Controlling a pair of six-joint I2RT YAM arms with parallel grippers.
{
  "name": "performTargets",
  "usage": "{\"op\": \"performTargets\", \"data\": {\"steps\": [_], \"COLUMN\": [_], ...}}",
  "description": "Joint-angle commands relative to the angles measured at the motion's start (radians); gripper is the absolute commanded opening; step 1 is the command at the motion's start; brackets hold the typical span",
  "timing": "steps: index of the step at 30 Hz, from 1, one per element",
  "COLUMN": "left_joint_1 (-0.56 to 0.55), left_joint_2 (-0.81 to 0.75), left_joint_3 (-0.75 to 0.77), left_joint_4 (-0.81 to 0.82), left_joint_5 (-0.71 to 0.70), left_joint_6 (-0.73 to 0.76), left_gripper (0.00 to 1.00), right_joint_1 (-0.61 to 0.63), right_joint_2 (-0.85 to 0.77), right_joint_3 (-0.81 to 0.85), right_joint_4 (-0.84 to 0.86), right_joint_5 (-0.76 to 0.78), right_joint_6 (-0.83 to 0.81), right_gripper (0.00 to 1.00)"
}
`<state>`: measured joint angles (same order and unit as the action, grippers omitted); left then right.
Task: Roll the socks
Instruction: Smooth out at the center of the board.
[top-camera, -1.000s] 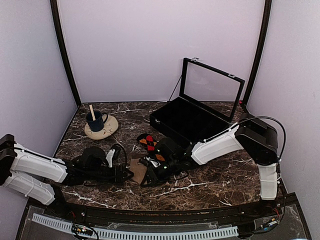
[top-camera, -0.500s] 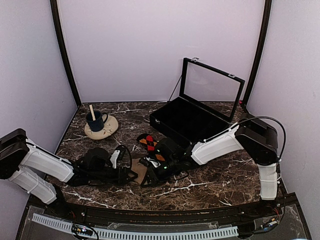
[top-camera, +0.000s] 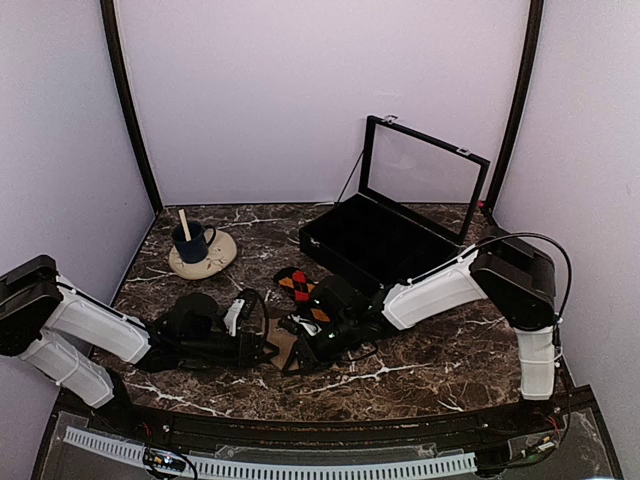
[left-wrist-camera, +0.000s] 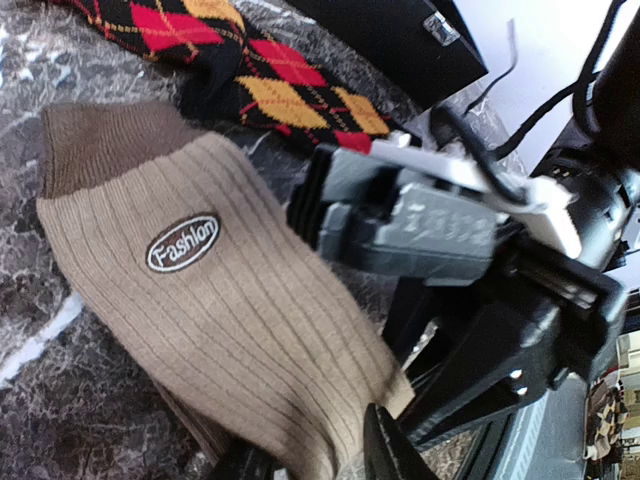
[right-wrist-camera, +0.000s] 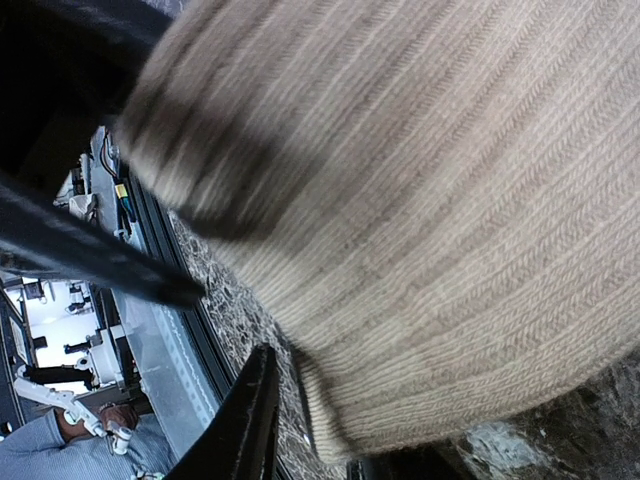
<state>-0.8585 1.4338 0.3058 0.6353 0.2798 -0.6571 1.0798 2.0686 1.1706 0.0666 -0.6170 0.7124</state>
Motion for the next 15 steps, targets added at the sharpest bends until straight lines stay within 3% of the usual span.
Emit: {"op": "performTargets", "data": {"steps": [1, 15], "left_joint_1": [-0.005, -0.005], "left_joint_2": [-0.094, -0.166], "left_joint_3": [-0.023, -0.066], "left_joint_4": [-0.041, -0.083], "left_joint_5": [-0.002, 0.023], "left_joint_6": [0.008, -0.024], "left_gripper": [0.32, 0.16], "right_joint_1": [-0.004, -0.008], "right_joint_2": [0.003, 0.003], "right_joint_3": [-0.011, -0.011], "right_joint_4": [0.011, 0.010], "right_joint_5": [-0.008, -0.013], "right_joint_6": [-0.016, -0.022], "right_gripper": [0.22, 0.23]}}
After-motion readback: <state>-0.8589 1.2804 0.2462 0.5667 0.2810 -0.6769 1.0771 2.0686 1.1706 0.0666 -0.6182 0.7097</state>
